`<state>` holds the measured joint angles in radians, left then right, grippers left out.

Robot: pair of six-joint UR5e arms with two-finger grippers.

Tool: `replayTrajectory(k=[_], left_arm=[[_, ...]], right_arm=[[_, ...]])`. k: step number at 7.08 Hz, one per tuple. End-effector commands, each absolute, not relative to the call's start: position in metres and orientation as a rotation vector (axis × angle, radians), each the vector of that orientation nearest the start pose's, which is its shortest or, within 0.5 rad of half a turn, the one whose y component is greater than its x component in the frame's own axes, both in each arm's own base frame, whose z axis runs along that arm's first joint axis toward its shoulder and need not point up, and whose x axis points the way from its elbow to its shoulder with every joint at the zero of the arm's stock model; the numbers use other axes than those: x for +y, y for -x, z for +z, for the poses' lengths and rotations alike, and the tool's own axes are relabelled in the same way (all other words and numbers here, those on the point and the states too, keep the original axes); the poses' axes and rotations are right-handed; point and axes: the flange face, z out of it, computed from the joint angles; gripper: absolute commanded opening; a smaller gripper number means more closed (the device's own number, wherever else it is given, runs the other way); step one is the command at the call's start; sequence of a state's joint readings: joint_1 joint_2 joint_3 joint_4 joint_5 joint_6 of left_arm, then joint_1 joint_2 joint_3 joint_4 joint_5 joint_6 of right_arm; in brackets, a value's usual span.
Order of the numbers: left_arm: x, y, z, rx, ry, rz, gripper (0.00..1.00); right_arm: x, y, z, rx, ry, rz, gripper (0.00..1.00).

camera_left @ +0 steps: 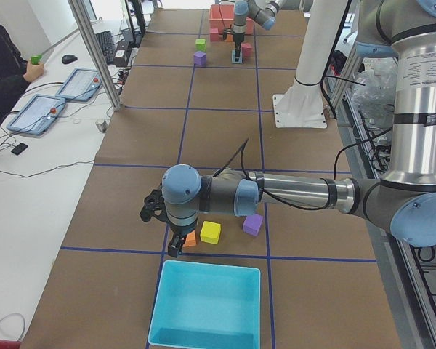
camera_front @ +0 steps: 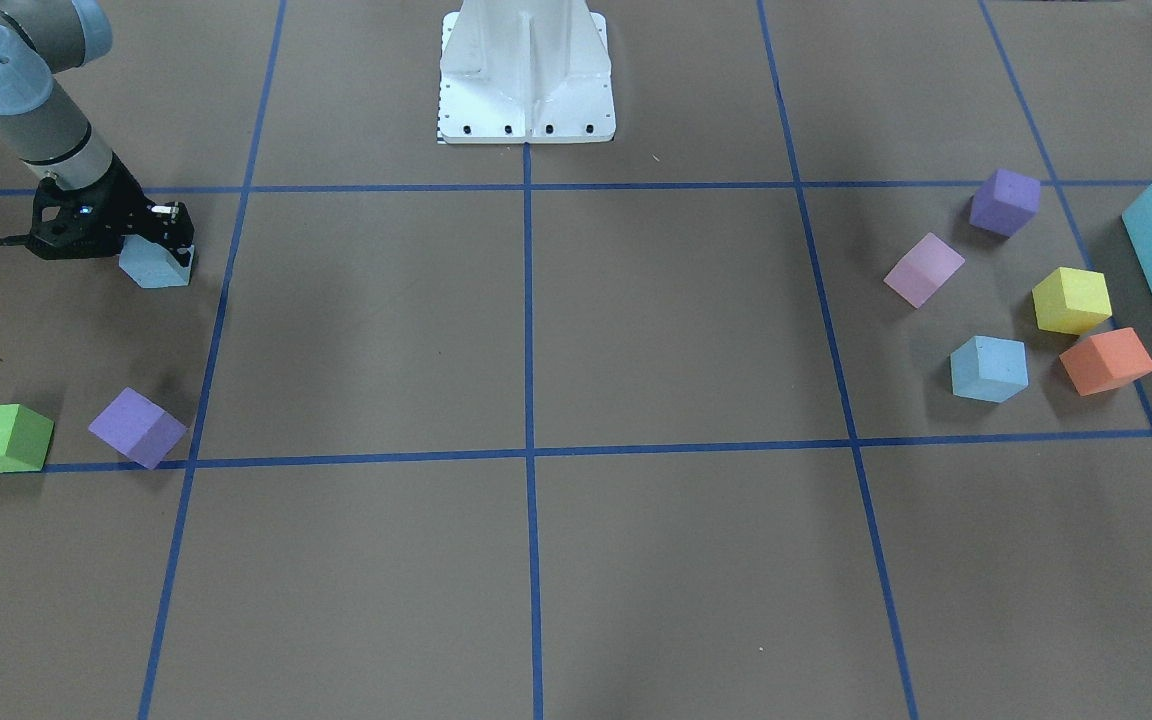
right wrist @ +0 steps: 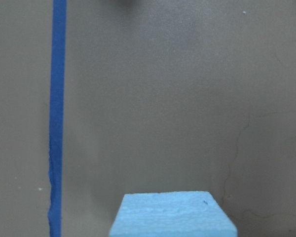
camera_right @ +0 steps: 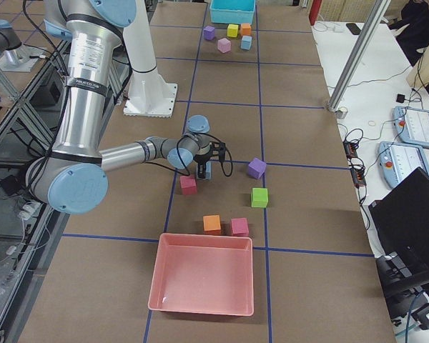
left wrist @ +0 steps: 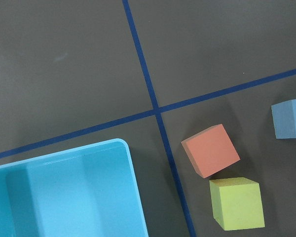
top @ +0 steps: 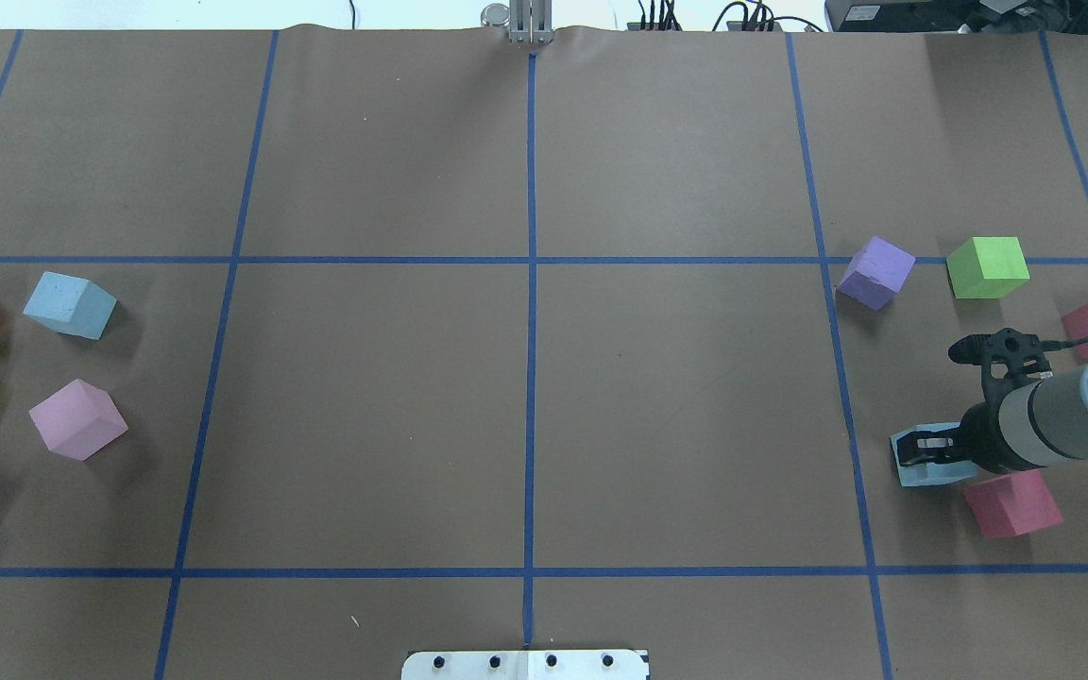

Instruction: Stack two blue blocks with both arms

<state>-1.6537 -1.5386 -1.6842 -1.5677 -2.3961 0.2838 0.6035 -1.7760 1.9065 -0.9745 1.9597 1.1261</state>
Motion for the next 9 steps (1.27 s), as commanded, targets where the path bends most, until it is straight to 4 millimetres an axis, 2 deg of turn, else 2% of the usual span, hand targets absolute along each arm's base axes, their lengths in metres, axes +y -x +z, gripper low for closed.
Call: replayTrajectory(k=[1,2,3,4,5,6,8,9], left_arm=[[-0.475,0.100,0.616,0.799,-0.223,0.222,0.98],[-0.475,0.100,0.614,0.799,-0.225,0.224,0.98],[-0.475,0.100,0.616,0.799,-0.223,0.222,0.98],[-0.470,0.099,0.619,0.802,-0.216,0.219,0.98],[-0.468,0.099,0.622,0.803,-0.211,0.217,0.98],[-0.468,0.099,0.623,0.804,-0.209,0.216,0.98],[-0.467,0.099,0.624,0.803,-0.201,0.213,0.98],[-0.467,0.099,0.626,0.804,-0.197,0.211,0.98]], right_arm=[[-0.360,0.305,0.495,-0.845,-0.013,0.042,0.39],[-0.389,0.307,0.448,-0.865,-0.004,0.070,0.40],[-0.415,0.339,0.378,-0.853,0.003,0.071,0.42],[-0.431,0.374,0.299,-0.802,0.025,0.073,0.43],[-0.427,0.408,0.247,-0.785,-0.024,0.051,0.43],[-0.422,0.434,0.227,-0.790,-0.040,0.030,0.43],[-0.427,0.489,0.184,-0.786,-0.084,0.038,0.42],[-0.437,0.520,0.157,-0.785,-0.092,0.031,0.42]])
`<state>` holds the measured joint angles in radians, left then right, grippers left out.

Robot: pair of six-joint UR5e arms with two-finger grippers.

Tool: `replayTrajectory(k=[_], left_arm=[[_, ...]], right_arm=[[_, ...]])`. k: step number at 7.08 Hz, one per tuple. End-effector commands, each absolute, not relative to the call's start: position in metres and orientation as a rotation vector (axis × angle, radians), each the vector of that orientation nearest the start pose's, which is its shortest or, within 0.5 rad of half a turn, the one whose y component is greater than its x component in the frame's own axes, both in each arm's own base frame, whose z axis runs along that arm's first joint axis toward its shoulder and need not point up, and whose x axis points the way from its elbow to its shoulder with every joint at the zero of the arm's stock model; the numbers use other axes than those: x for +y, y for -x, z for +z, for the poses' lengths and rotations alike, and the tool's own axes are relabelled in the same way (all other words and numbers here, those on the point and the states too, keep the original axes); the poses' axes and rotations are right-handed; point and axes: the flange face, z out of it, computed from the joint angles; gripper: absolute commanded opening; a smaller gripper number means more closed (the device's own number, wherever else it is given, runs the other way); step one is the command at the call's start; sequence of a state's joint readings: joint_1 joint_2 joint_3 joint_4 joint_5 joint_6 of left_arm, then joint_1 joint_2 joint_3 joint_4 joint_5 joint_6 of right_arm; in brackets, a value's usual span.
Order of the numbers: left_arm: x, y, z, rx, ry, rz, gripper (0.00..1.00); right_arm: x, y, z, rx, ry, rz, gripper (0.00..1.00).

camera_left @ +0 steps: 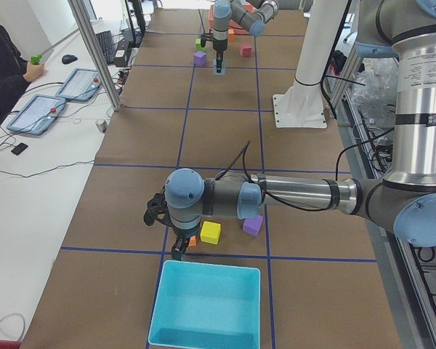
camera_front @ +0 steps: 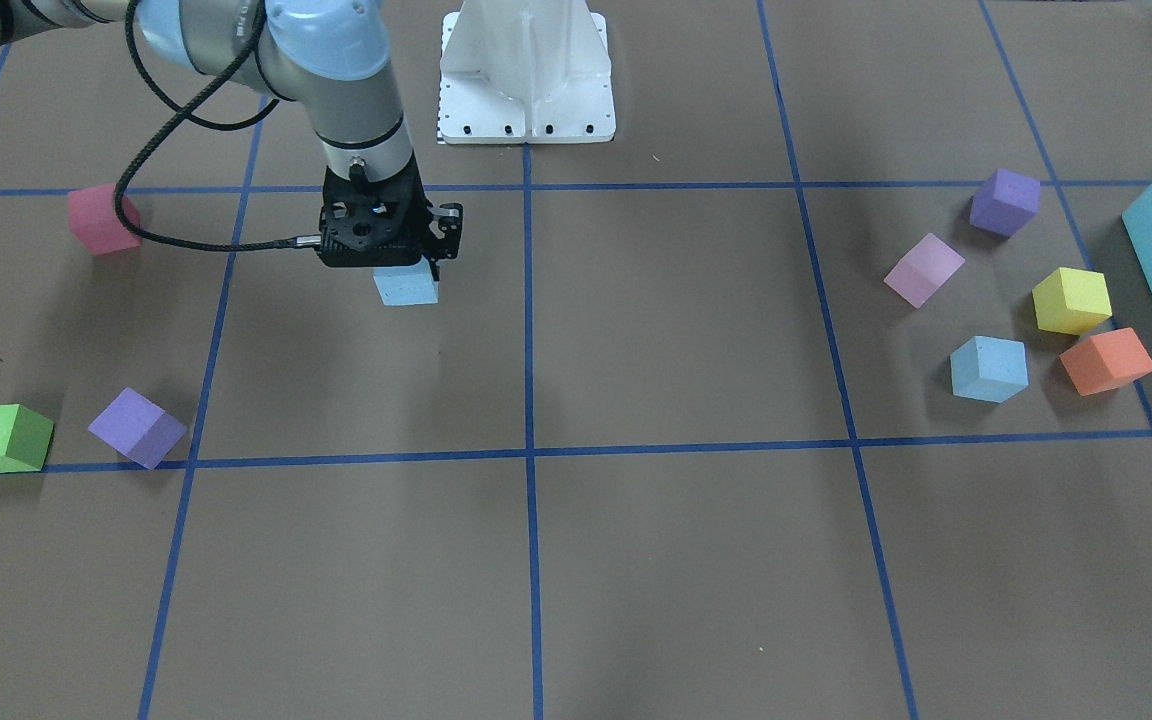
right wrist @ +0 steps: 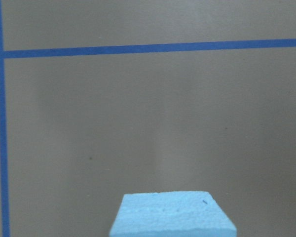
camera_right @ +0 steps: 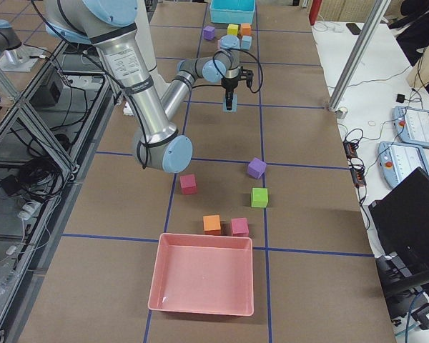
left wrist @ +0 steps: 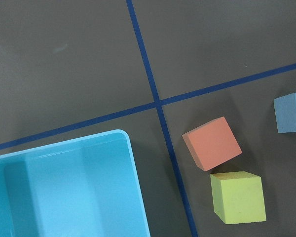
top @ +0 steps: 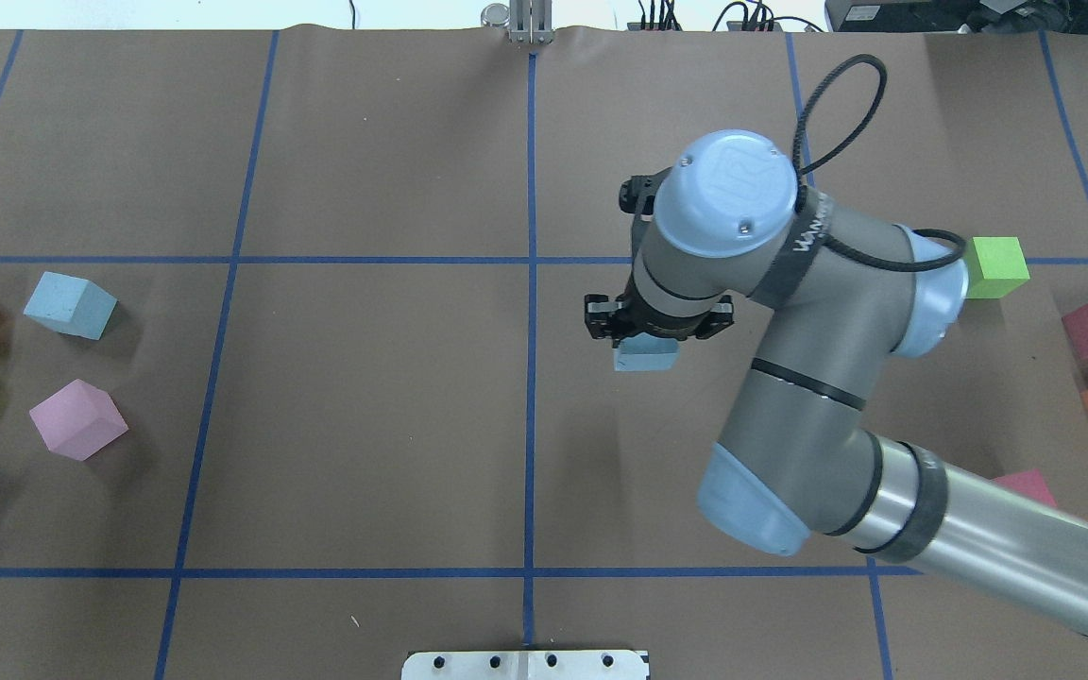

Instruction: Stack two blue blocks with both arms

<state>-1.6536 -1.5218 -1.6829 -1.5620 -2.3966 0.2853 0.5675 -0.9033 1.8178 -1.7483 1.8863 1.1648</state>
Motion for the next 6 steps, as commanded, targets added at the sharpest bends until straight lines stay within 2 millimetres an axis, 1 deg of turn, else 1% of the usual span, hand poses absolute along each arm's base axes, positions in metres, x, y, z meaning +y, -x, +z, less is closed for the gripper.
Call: replayTrajectory(k=[1,2,3,4,5,6], left_arm=[[-0.467,0.099,0.626,0.803,-0.195,0.209,0.98],[-0.467,0.099,0.628,0.801,-0.191,0.208,0.98],[-0.467,0.099,0.631,0.799,-0.184,0.207,0.98],[-0.467,0.099,0.629,0.802,-0.185,0.202,0.98],[-0.467,0.099,0.631,0.802,-0.182,0.201,0.98],[-0.467,0.099,0.631,0.801,-0.184,0.202,0.98]], right_arm=[[-0.451,0.550,0.138,-0.767,-0.086,0.020,0.42],[-0.465,0.573,0.138,-0.799,-0.107,0.010,0.42],[-0.476,0.589,0.154,-0.808,-0.106,0.023,0.42],[-0.484,0.601,0.168,-0.819,-0.075,0.105,0.43],[-0.490,0.611,0.182,-0.813,-0.070,0.110,0.43],[-0.492,0.613,0.184,-0.814,-0.067,0.118,0.43]])
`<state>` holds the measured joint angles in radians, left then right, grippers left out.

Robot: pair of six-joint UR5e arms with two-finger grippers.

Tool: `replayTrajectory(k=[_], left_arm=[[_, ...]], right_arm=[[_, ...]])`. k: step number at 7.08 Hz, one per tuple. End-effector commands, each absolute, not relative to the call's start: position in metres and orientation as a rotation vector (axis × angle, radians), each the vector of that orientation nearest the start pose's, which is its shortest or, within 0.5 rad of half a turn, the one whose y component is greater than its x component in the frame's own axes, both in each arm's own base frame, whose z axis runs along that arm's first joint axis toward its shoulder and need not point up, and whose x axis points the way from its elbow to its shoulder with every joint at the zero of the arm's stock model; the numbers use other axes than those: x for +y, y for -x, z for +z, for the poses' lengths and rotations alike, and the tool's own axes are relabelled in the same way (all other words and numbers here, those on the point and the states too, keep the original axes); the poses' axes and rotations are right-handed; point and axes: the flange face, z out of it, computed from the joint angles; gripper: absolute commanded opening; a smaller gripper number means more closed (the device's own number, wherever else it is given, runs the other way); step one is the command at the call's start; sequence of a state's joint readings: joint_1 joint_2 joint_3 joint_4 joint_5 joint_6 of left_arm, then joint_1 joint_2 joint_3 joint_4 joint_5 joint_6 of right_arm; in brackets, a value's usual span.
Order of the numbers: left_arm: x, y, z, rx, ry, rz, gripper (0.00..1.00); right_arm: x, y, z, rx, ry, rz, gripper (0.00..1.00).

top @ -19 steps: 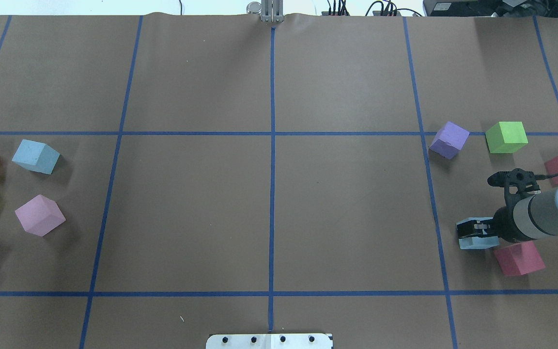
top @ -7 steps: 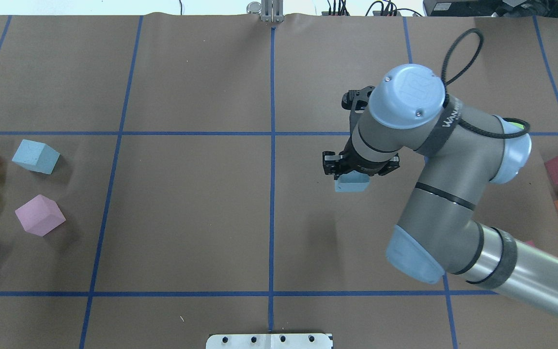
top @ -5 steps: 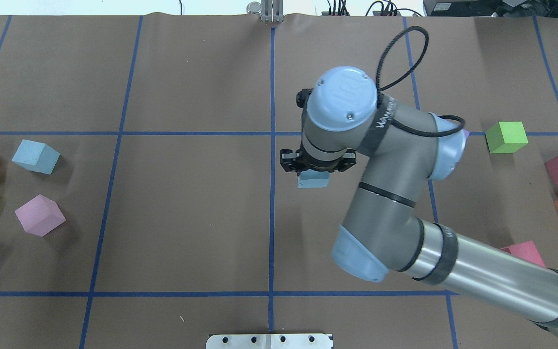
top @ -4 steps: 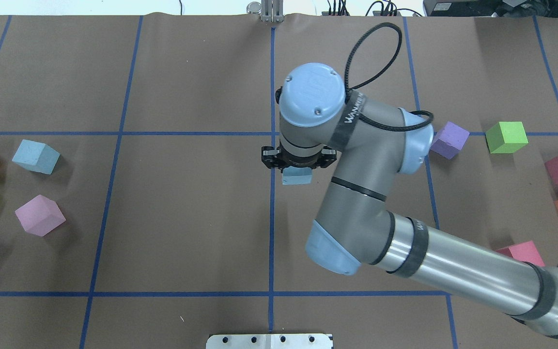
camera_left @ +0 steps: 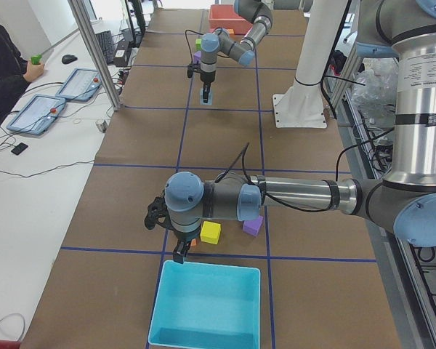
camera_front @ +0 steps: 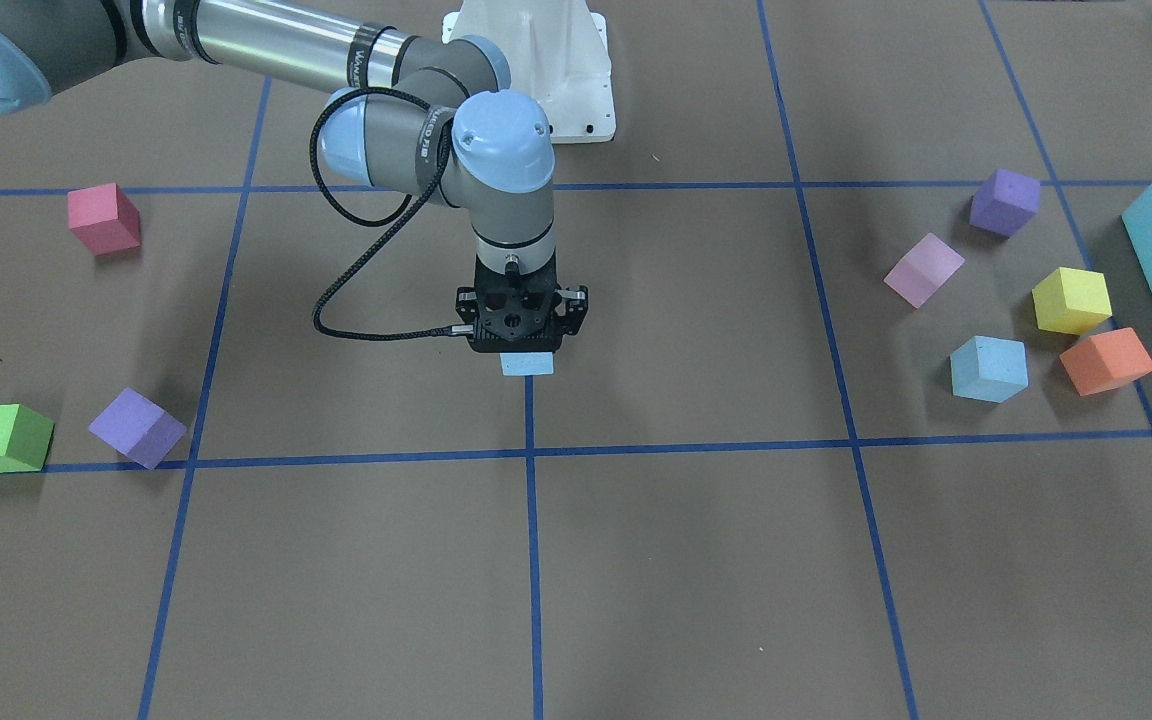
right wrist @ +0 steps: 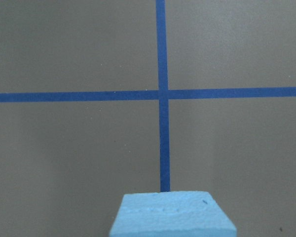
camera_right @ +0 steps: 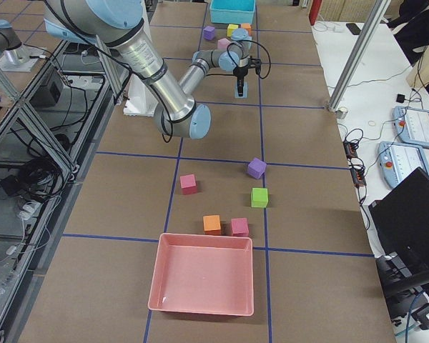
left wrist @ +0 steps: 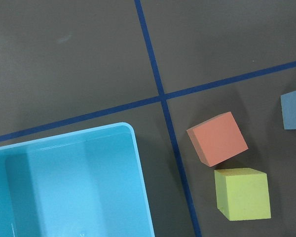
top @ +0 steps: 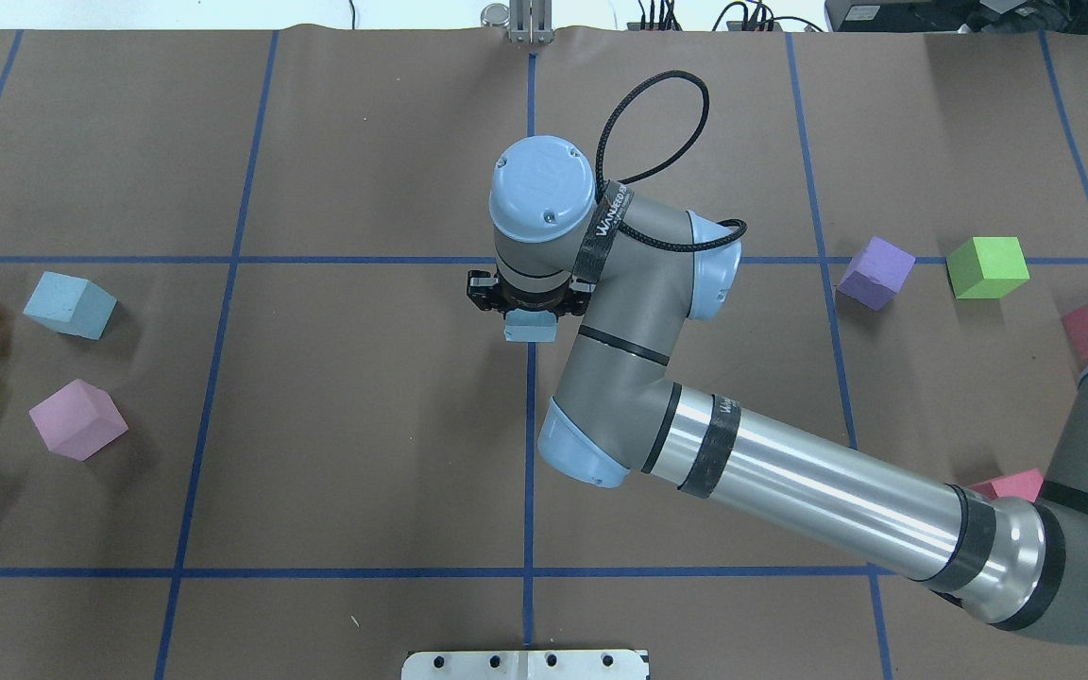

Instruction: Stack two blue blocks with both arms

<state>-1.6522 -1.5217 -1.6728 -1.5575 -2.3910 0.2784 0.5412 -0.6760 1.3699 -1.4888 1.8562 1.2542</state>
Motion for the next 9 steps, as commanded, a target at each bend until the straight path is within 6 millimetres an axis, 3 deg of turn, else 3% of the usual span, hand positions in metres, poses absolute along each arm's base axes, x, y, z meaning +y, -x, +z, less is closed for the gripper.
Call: replayTrajectory(k=[1,3,6,7,9], left_arm=[[-0.467,0.099,0.631,0.801,-0.182,0.201,0.98],[-0.467,0.099,0.631,0.802,-0.182,0.201,0.98],[-0.467,0.098,0.631,0.803,-0.182,0.202,0.98],[-0.467,0.098,0.631,0.801,-0.182,0.202,0.98],[-0.467,0.098,0.632,0.800,-0.180,0.202,0.98]], right_arm=[[-0.493,0.616,0.189,-0.806,-0.062,0.122,0.43],[-0.497,0.625,0.203,-0.807,-0.059,0.123,0.43],[-0.494,0.631,0.204,-0.815,-0.057,0.120,0.44],[-0.493,0.632,0.204,-0.815,-0.057,0.117,0.48],[-0.490,0.634,0.204,-0.818,-0.057,0.111,0.75]])
